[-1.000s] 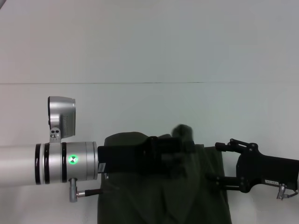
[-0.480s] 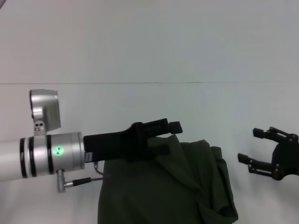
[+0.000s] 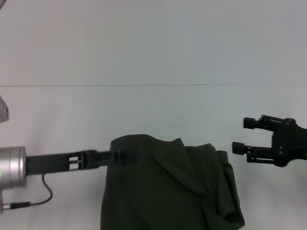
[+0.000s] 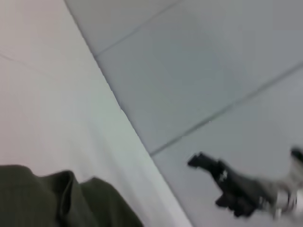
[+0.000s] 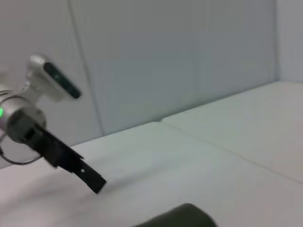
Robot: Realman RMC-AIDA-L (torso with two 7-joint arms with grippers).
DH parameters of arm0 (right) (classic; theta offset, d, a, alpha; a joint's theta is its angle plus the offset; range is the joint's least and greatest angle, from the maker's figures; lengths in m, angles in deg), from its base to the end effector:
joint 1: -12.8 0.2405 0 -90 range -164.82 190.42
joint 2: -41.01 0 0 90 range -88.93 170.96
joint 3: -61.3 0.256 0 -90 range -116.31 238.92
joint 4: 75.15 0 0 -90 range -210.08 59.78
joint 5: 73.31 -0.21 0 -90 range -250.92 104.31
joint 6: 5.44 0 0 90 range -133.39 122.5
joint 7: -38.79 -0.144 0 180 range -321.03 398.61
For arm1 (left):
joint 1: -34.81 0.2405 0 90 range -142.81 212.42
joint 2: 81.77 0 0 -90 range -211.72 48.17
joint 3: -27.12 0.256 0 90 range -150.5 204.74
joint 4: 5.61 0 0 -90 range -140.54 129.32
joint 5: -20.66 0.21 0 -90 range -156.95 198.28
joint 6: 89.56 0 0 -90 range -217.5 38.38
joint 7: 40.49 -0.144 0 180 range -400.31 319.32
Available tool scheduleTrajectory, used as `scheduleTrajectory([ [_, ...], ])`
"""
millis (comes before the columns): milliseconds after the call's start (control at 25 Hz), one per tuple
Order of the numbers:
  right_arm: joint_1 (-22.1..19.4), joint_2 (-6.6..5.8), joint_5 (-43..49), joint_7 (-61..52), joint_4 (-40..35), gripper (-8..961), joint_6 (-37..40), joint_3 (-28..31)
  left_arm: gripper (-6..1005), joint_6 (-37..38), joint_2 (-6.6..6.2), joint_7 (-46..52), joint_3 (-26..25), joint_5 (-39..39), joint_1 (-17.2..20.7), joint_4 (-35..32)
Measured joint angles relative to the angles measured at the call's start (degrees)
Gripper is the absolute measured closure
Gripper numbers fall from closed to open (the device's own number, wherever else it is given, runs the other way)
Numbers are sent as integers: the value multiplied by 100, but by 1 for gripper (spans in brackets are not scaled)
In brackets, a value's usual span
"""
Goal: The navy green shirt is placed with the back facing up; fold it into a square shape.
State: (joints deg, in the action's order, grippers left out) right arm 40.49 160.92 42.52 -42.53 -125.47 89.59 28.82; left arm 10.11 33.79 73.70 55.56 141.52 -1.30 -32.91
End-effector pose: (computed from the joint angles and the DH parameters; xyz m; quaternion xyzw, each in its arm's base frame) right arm 0.2627 0.3288 0.0478 -0.9329 0.1837 0.2474 0.1866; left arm -0.2484 0.3259 0.0083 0.8132 0.4970 0.2991 0.0461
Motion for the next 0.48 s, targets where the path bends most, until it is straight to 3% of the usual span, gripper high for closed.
scheduleTrajectory([
  [120, 163, -17, 11, -1106, -704, 78, 160, -680, 93, 379, -105, -798, 178, 25, 143, -120],
  [320, 403, -24, 407, -3245, -2245, 77, 174, -1916, 93, 436, -70, -1425, 182, 25, 433, -531],
  [480, 901, -22, 1227, -4858, -2865, 81, 426, -2588, 94, 420, -68, -2025, 229, 73, 570, -687],
])
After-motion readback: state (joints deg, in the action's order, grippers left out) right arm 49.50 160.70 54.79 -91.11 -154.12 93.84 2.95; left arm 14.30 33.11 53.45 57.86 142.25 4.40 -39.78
